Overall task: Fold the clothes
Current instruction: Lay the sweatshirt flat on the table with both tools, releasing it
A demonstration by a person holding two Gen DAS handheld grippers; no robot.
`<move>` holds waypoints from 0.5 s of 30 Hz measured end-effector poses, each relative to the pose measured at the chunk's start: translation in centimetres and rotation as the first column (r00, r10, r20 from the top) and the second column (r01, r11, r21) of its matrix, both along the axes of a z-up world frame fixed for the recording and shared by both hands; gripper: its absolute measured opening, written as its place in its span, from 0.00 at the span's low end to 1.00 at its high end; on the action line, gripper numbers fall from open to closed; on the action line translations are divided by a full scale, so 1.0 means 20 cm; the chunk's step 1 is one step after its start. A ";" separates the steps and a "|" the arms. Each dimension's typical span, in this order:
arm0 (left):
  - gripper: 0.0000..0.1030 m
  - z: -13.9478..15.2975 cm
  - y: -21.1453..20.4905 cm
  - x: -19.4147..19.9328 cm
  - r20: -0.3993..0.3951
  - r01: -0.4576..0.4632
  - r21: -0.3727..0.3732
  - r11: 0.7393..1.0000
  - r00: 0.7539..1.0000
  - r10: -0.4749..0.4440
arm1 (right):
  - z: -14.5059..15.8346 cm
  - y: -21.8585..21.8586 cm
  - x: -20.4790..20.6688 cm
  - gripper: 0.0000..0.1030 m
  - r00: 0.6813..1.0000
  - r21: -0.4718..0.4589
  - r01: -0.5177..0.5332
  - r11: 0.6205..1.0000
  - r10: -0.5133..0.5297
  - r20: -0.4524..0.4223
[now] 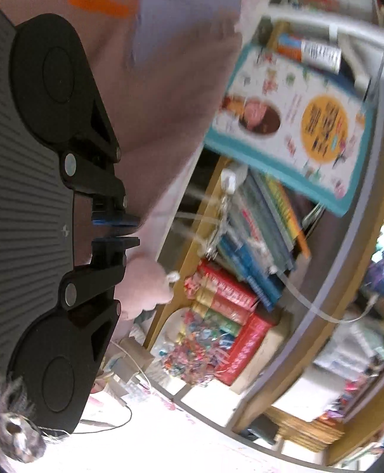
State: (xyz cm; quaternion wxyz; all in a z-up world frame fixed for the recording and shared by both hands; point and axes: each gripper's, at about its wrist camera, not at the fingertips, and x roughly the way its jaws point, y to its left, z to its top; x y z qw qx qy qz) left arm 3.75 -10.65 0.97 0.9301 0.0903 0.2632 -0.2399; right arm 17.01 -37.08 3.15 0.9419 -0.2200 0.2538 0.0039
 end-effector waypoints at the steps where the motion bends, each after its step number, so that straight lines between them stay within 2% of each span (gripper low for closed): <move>1: 0.66 -0.01 -0.02 0.01 0.004 0.009 0.012 1.000 1.000 -0.009 | -0.02 -0.02 0.06 0.05 1.000 -0.016 0.024 1.000 -0.024 -0.004; 4: 0.66 -0.04 -0.06 0.01 0.019 0.009 0.076 0.997 1.000 -0.010 | -0.07 -0.10 0.17 0.00 0.995 -0.049 0.103 0.993 -0.104 -0.007; 6: 0.66 -0.07 -0.06 0.02 0.015 -0.001 0.106 0.994 1.000 0.000 | -0.09 -0.19 0.21 0.00 0.988 -0.001 0.151 0.989 -0.151 -0.021; 9: 0.66 -0.08 -0.03 0.05 -0.012 -0.020 0.085 0.996 1.000 0.021 | -0.09 -0.28 0.16 0.01 0.984 0.098 0.180 0.979 -0.178 -0.028; 12: 0.66 -0.06 -0.02 0.10 -0.030 -0.029 0.054 0.998 0.999 0.031 | -0.10 -0.27 0.02 0.01 0.995 0.276 0.072 0.958 -0.052 -0.081; 15: 0.66 -0.02 -0.05 0.15 -0.023 -0.005 0.027 1.000 1.000 0.006 | -0.14 -0.21 -0.14 0.02 0.983 0.422 -0.031 0.906 0.104 -0.150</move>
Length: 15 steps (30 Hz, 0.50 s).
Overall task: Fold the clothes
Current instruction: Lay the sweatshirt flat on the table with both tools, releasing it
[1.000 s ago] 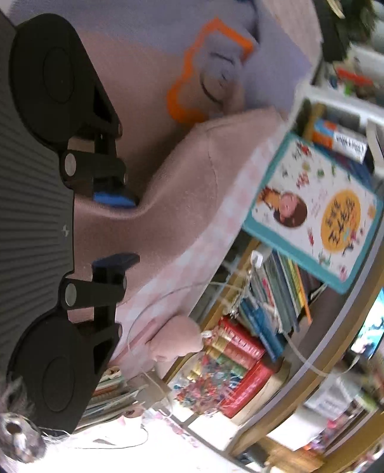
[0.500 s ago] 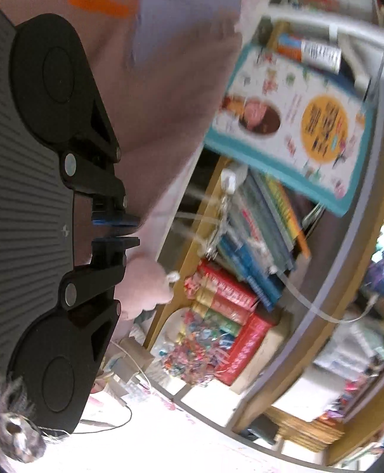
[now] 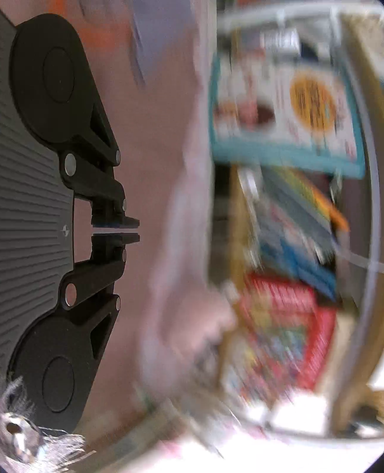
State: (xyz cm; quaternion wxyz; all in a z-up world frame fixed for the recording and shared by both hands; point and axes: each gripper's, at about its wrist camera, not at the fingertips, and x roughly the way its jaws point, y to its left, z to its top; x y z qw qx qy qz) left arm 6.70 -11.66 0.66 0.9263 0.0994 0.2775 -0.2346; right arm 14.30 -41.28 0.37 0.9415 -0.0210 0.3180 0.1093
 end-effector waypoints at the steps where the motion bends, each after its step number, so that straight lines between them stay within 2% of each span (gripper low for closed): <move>1: 0.66 0.01 -0.02 0.02 0.003 0.012 -0.010 1.000 1.000 -0.012 | -0.02 0.03 -0.04 0.02 0.999 0.019 -0.027 0.999 0.027 -0.022; 2: 0.66 0.03 -0.03 0.04 0.002 0.021 -0.023 1.000 1.000 -0.021 | -0.03 0.05 -0.08 0.03 0.998 0.021 -0.041 0.999 0.042 -0.040; 4: 0.65 0.04 -0.05 0.09 -0.020 0.033 -0.060 0.998 0.999 -0.034 | -0.06 0.08 -0.16 0.16 0.996 0.002 -0.051 0.999 0.051 -0.072; 6: 0.65 0.03 -0.07 0.15 -0.064 0.027 -0.115 0.993 0.997 -0.035 | -0.08 0.08 -0.22 0.25 0.996 -0.028 -0.042 0.999 0.039 -0.083; 8: 0.65 0.01 -0.05 0.23 -0.130 -0.010 -0.196 0.981 0.991 -0.015 | -0.09 0.07 -0.26 0.25 0.996 -0.043 -0.033 0.999 0.029 -0.087; 11: 0.58 -0.04 0.01 0.34 -0.250 -0.111 -0.366 0.924 0.968 0.018 | -0.10 0.06 -0.31 0.15 0.993 0.001 -0.041 0.999 0.041 -0.107; 12: 0.50 -0.06 0.05 0.38 -0.293 -0.152 -0.437 0.886 0.956 0.020 | -0.10 0.07 -0.33 0.13 0.993 -0.004 -0.046 0.999 0.046 -0.106; 13: 0.46 -0.08 0.07 0.40 -0.323 -0.186 -0.488 0.853 0.946 0.022 | -0.10 0.08 -0.36 0.11 0.993 -0.009 -0.051 0.999 0.050 -0.105; 14: 0.44 -0.10 0.08 0.42 -0.342 -0.212 -0.516 0.830 0.939 0.028 | -0.10 0.09 -0.39 0.10 0.993 -0.016 -0.056 0.998 0.054 -0.104; 15: 0.36 -0.11 0.09 0.44 -0.353 -0.232 -0.522 0.821 0.935 0.040 | -0.09 0.10 -0.41 0.10 0.993 -0.026 -0.060 0.998 0.057 -0.103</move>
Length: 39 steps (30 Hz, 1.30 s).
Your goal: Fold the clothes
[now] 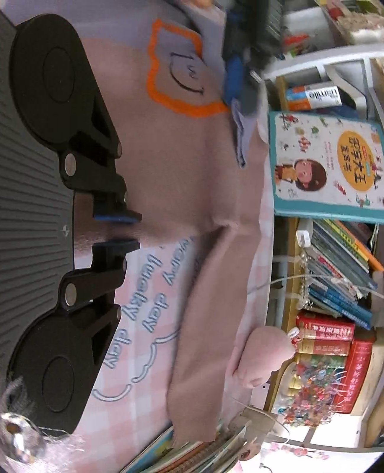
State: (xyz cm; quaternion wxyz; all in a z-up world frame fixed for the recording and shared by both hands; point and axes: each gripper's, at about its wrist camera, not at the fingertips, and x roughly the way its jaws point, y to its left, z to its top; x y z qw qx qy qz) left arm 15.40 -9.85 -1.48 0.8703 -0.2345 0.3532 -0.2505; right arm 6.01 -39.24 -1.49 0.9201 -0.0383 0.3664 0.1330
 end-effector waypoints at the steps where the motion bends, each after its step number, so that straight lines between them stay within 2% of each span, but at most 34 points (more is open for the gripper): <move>1: 0.29 -0.01 0.01 0.02 -0.011 -0.016 -0.007 1.000 1.000 0.016 | 0.00 0.01 -0.03 0.10 1.000 -0.008 -0.002 1.000 0.002 0.000; 2: 0.27 -0.02 0.01 0.03 -0.022 -0.023 -0.013 1.000 0.999 0.023 | 0.00 0.01 -0.05 0.10 1.000 -0.010 -0.003 1.000 0.003 -0.002; 6: 0.03 -0.06 0.02 0.05 -0.054 -0.021 -0.035 0.999 0.998 0.020 | 0.01 0.04 -0.15 0.10 1.000 0.003 -0.009 1.000 0.009 -0.019; 11: 0.02 0.01 0.12 -0.01 0.003 -0.013 -0.033 0.999 1.000 0.013 | 0.02 0.12 -0.29 0.10 0.998 0.055 -0.050 0.997 0.053 -0.047; 16: 0.02 0.22 0.35 -0.17 0.145 -0.023 0.055 0.998 0.989 0.015 | 0.03 0.23 -0.39 0.10 0.995 0.013 -0.089 0.996 0.089 -0.035; 20: 0.02 0.36 0.66 -0.31 0.220 -0.105 0.138 0.985 0.973 0.073 | 0.03 0.27 -0.41 0.10 0.997 -0.008 -0.079 0.997 0.079 -0.027; 22: 0.02 0.40 0.83 -0.37 0.239 -0.161 0.205 0.965 0.965 0.111 | 0.03 0.26 -0.41 0.10 0.997 0.002 -0.069 0.998 0.069 -0.031; 24: 0.02 0.43 0.98 -0.43 0.247 -0.232 0.290 0.928 0.955 0.162 | 0.03 0.25 -0.40 0.10 0.998 0.015 -0.061 0.998 0.061 -0.034; 27: 0.02 0.49 1.21 -0.53 0.277 -0.364 0.424 0.829 0.924 0.264 | 0.02 0.23 -0.40 0.11 0.998 0.052 -0.044 0.998 0.046 -0.046; 29: 0.03 0.51 1.34 -0.57 0.301 -0.444 0.507 0.739 0.895 0.331 | 0.02 0.22 -0.39 0.11 0.998 0.075 -0.036 0.997 0.040 -0.055; 30: 0.03 0.51 1.39 -0.58 0.314 -0.477 0.561 0.677 0.879 0.359 | 0.02 0.22 -0.38 0.12 0.998 0.076 -0.037 0.996 0.042 -0.056; 32: 0.03 0.50 1.46 -0.58 0.342 -0.517 0.668 0.535 0.852 0.396 | 0.02 0.23 -0.38 0.12 0.997 0.080 -0.040 0.996 0.044 -0.058; 34: 0.03 0.46 1.50 -0.57 0.369 -0.522 0.761 0.384 0.836 0.406 | 0.02 0.23 -0.38 0.12 0.997 0.074 -0.043 0.996 0.048 -0.056; 35: 0.03 0.44 1.51 -0.56 0.375 -0.511 0.798 0.319 0.836 0.402 | 0.02 0.23 -0.38 0.12 0.997 0.072 -0.045 0.996 0.049 -0.055; 37: 0.03 0.40 1.52 -0.54 0.377 -0.485 0.842 0.238 0.843 0.384 | 0.02 0.23 -0.38 0.12 0.997 0.070 -0.047 0.996 0.051 -0.054; 38: 0.03 0.38 1.52 -0.52 0.378 -0.474 0.856 0.206 0.846 0.377 | 0.02 0.23 -0.37 0.12 0.997 0.076 -0.046 0.996 0.050 -0.055; 39: 0.03 0.36 1.52 -0.51 0.376 -0.467 0.864 0.189 0.847 0.375 | 0.02 0.23 -0.37 0.12 0.997 0.080 -0.045 0.996 0.050 -0.055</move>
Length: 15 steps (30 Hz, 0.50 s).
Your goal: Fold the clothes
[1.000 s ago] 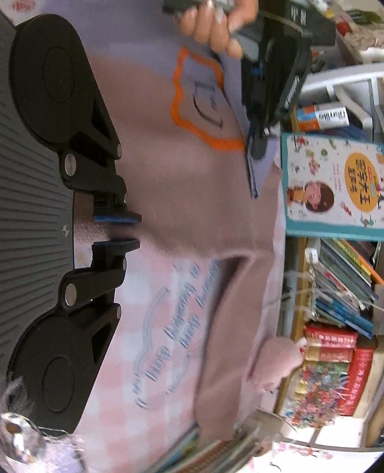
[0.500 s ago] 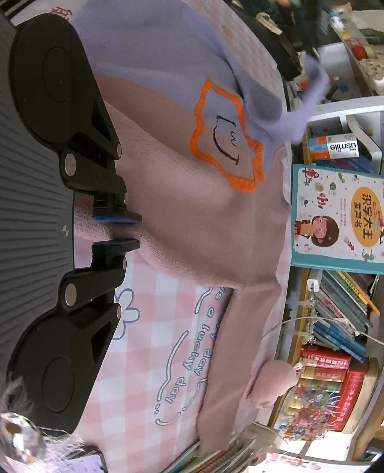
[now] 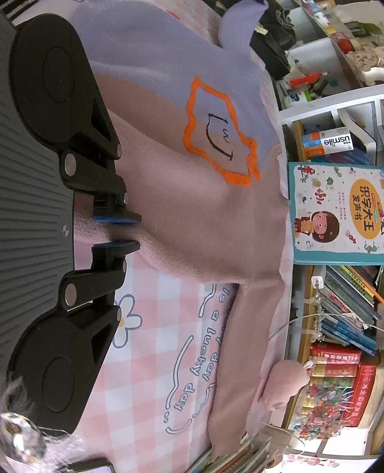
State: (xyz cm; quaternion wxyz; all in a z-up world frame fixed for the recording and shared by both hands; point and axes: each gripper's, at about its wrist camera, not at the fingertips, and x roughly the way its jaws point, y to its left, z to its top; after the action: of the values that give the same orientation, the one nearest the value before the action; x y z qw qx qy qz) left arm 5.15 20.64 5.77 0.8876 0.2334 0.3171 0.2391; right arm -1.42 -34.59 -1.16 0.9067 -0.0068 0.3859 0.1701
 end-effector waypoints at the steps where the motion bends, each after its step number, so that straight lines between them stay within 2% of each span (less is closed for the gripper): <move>1: 0.03 0.00 0.01 0.02 -0.002 -0.007 -0.009 1.000 1.000 0.007 | 0.00 0.00 0.00 0.12 1.000 0.000 0.002 1.000 -0.002 0.001; 3: 0.05 0.00 0.04 0.02 0.002 -0.024 -0.057 0.998 1.000 0.024 | 0.00 0.00 0.00 0.12 1.000 0.001 0.005 1.000 -0.005 0.002; 4: 0.12 0.00 0.07 0.02 0.003 -0.040 -0.073 0.997 0.999 0.040 | 0.00 0.00 0.01 0.12 1.000 0.002 0.006 1.000 -0.006 0.003; 8: 0.16 0.00 0.13 0.00 0.006 -0.128 -0.025 0.992 0.992 0.128 | -0.01 0.00 0.01 0.12 1.000 0.005 0.006 1.000 -0.006 0.003; 10: 0.29 0.05 0.12 -0.06 0.050 -0.129 -0.036 0.991 0.990 0.131 | -0.01 0.00 0.01 0.12 1.000 0.003 0.003 1.000 -0.003 0.001; 11: 0.31 0.07 0.12 -0.09 0.075 -0.124 -0.052 0.991 0.989 0.128 | -0.01 0.00 0.01 0.12 1.000 0.002 0.002 1.000 -0.002 0.000; 13: 0.32 0.11 0.08 -0.17 0.116 -0.079 -0.135 0.988 0.989 0.095 | 0.00 -0.01 0.02 0.13 1.000 -0.001 -0.004 1.000 0.004 -0.007; 15: 0.32 0.11 0.03 -0.24 0.131 -0.010 -0.256 0.967 0.990 0.045 | 0.00 -0.01 0.03 0.13 1.000 0.000 -0.011 1.000 0.011 -0.019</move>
State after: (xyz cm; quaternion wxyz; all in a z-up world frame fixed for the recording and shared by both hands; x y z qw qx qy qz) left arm 0.40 21.30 7.88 0.9263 0.0963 0.2872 0.2242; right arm -0.83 -34.85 -1.13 0.9020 -0.0075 0.3944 0.1754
